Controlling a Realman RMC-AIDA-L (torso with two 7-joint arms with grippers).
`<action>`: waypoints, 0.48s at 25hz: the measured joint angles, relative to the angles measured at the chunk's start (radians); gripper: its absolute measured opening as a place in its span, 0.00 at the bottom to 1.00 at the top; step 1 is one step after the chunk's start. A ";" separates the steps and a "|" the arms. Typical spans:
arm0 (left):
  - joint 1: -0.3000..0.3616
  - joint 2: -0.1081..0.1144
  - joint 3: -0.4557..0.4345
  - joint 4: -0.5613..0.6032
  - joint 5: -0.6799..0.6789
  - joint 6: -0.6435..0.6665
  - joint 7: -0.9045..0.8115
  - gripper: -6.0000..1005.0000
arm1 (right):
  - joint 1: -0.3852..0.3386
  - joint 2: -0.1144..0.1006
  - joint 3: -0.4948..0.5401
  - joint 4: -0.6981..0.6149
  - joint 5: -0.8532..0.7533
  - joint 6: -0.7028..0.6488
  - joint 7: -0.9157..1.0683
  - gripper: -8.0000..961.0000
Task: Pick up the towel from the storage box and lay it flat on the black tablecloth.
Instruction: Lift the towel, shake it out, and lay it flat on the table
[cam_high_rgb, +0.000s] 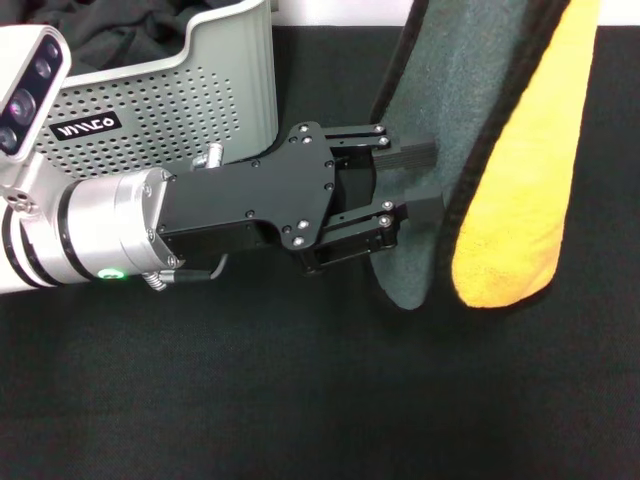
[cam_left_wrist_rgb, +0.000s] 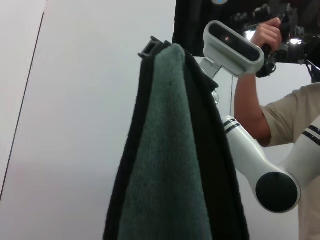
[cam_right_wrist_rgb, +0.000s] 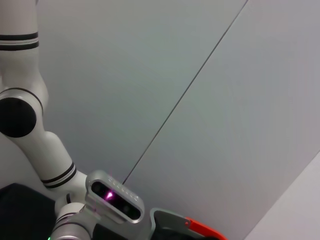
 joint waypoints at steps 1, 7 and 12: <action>0.001 0.000 0.001 -0.001 0.000 0.000 -0.001 0.40 | 0.001 0.001 0.000 0.001 -0.001 -0.004 0.000 0.04; -0.002 0.000 0.004 -0.023 0.005 0.001 0.000 0.39 | 0.014 0.018 0.000 0.006 -0.038 -0.030 0.000 0.04; -0.002 0.000 0.006 -0.024 0.006 0.004 -0.001 0.38 | 0.033 0.035 0.000 0.009 -0.064 -0.044 0.000 0.04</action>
